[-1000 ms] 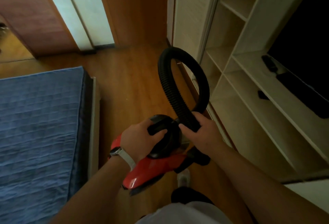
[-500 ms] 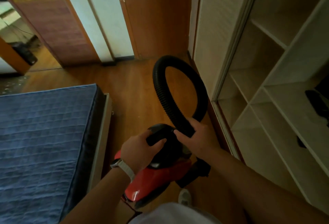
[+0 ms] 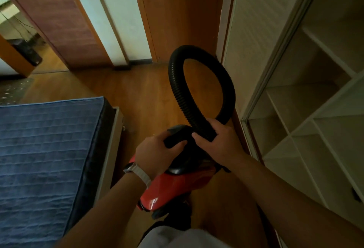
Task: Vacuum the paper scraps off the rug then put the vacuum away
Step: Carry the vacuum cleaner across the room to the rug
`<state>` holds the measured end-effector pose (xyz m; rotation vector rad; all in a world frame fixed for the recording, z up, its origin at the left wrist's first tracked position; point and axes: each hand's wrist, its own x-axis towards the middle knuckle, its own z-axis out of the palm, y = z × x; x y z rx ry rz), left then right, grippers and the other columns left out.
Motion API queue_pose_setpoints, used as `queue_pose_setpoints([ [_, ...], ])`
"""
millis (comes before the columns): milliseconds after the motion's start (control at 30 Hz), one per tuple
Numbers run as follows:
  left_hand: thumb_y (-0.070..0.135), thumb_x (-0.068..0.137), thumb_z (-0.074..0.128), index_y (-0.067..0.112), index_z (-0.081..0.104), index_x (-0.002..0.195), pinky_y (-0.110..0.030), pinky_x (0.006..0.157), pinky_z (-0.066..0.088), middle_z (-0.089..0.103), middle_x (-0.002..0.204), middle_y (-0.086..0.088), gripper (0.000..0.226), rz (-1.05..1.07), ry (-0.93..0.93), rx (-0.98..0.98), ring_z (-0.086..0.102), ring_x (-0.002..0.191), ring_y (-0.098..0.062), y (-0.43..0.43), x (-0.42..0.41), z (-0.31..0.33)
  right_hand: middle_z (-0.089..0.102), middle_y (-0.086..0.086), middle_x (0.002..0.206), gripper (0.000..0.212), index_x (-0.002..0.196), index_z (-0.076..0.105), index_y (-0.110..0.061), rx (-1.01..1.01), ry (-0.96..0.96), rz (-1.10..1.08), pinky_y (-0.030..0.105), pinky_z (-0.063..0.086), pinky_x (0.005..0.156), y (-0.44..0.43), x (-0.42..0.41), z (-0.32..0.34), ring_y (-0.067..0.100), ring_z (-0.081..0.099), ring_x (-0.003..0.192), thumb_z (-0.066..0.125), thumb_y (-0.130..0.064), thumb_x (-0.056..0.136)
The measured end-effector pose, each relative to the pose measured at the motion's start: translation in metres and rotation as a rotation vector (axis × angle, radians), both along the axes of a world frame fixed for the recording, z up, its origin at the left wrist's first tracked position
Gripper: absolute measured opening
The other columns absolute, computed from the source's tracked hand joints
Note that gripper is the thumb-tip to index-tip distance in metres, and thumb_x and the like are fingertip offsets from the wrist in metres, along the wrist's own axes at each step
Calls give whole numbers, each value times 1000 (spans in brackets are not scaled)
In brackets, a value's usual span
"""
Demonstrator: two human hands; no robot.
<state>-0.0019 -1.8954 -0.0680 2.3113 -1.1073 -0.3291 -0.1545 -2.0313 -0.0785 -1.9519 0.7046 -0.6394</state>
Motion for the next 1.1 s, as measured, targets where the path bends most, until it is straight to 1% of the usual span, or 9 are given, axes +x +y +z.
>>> queue_pose_setpoints([
  [167,73,76,55,31,69,96,-37,53,56,66,68,9,49,-6,45,-17,63,60,-8,-59,53,-16,67,-11,84,21,104,62,-37,14,31,0,17,52,63,-57,44,-6,3,66,79,75,-33,87],
  [267,66,81,62,30,70,100,-37,57,56,67,71,9,41,-14,51,-18,64,63,-8,-97,88,-18,70,-8,85,20,100,63,-45,32,62,-39,35,61,69,-91,76,-10,6,68,80,72,-49,82],
  [333,65,80,63,29,69,104,-37,59,57,69,75,7,43,-6,43,-19,65,66,-10,-121,111,-16,71,-5,85,30,102,66,-37,25,89,-51,44,60,71,-114,99,-7,9,68,80,68,-56,79],
  [433,65,81,63,30,68,109,-38,58,57,70,75,6,45,-12,41,-24,66,65,-11,-155,146,-12,71,-3,85,17,98,64,-39,-4,109,-51,46,59,71,-148,132,2,9,68,79,72,-45,84],
  [533,66,82,60,30,66,109,-38,55,56,67,71,7,46,-30,13,-8,64,60,-10,-185,178,-7,71,-7,84,19,91,58,-53,-34,90,-52,45,60,70,-175,160,9,6,68,78,73,-44,84],
  [667,66,81,61,29,67,107,-38,57,55,67,71,6,46,-25,-10,-8,63,62,-12,-222,209,-1,69,-8,80,19,95,63,-40,-35,102,-54,41,59,66,-215,187,12,6,66,74,70,-51,81],
  [867,63,82,62,32,68,110,-38,63,56,69,81,8,43,-8,2,10,66,73,-13,-290,251,-8,66,-10,78,20,93,57,-50,-26,88,20,22,55,62,-293,237,2,3,65,75,72,-39,87],
  [1000,69,80,57,34,67,114,-37,61,57,71,81,7,50,7,-28,19,67,71,-12,-344,281,-14,64,-17,81,20,104,61,-37,-15,118,53,13,49,62,-357,276,-10,-4,62,78,72,-41,87],
  [1100,79,72,43,37,64,120,-38,62,57,73,83,8,68,51,-17,-13,67,71,-10,-386,300,-12,67,-8,82,24,103,66,-21,13,106,88,26,56,64,-408,303,-11,2,64,76,74,-37,87],
])
